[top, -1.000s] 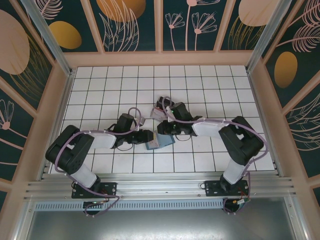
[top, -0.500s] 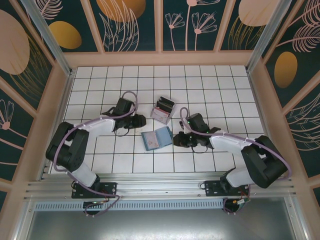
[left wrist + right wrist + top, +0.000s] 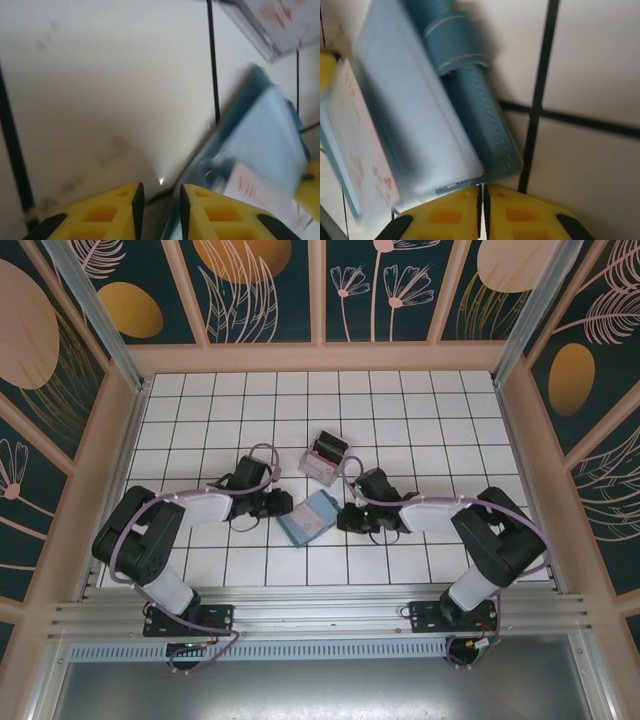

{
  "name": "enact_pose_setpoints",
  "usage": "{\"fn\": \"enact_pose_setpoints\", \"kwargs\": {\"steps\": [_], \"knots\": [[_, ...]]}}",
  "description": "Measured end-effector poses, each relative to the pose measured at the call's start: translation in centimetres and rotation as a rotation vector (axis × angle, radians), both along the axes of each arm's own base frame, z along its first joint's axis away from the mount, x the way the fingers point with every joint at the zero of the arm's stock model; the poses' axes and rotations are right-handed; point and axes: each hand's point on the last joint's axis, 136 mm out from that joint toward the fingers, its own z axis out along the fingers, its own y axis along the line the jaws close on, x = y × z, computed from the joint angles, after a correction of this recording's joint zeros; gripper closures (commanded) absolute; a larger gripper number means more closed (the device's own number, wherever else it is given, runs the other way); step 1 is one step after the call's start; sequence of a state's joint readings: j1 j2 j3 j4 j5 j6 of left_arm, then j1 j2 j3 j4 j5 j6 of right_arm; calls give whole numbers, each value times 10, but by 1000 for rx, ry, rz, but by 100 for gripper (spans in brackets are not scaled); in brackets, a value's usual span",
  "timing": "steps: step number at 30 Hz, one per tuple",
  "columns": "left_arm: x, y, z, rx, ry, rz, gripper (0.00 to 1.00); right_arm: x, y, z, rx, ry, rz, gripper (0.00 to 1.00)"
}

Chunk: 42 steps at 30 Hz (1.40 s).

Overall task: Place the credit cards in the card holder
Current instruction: Rotate the card holder at the center of the table.

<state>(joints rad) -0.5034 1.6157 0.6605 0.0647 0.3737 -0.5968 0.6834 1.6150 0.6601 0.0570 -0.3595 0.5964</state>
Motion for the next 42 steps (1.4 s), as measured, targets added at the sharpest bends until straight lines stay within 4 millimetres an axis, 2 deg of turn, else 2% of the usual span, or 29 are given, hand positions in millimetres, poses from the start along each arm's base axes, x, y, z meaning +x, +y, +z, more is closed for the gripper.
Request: {"fn": "enact_pose_setpoints", "kwargs": {"steps": [4, 9, 13, 18, 20, 23, 26, 30, 34, 39, 42], "knots": [[-29, -4, 0, -46, 14, -1, 71, 15, 9, 1, -9, -31, 19, 85], [-52, -6, 1, -90, 29, 19, 71, 20, 15, 1, -7, -42, 43, 84], [-56, -9, 0, -88, 25, 41, 71, 31, 26, 1, 5, -42, 69, 84], [-57, -12, -1, -67, 10, 65, 71, 70, 57, 5, 30, -99, 119, 84], [-59, -18, 0, -76, 9, 61, 70, 77, 70, 9, 49, -115, 154, 85], [-69, -28, 2, -97, 27, 36, 69, 70, 86, 15, 73, -116, 232, 85], [-77, -34, 3, -112, 52, 21, 65, 61, 92, 17, 71, -113, 290, 85], [-82, -30, 7, -97, 68, 24, 63, 62, 81, 15, 49, -96, 291, 84], [-75, -30, 20, -79, 51, 42, 62, 71, 56, 28, 35, -102, 242, 84], [-51, -32, 47, -31, -16, 74, 60, 78, 29, 70, 50, -181, 185, 84], [-29, -28, 65, -17, -63, 105, 60, 71, 16, 88, 66, -216, 167, 84]]}}
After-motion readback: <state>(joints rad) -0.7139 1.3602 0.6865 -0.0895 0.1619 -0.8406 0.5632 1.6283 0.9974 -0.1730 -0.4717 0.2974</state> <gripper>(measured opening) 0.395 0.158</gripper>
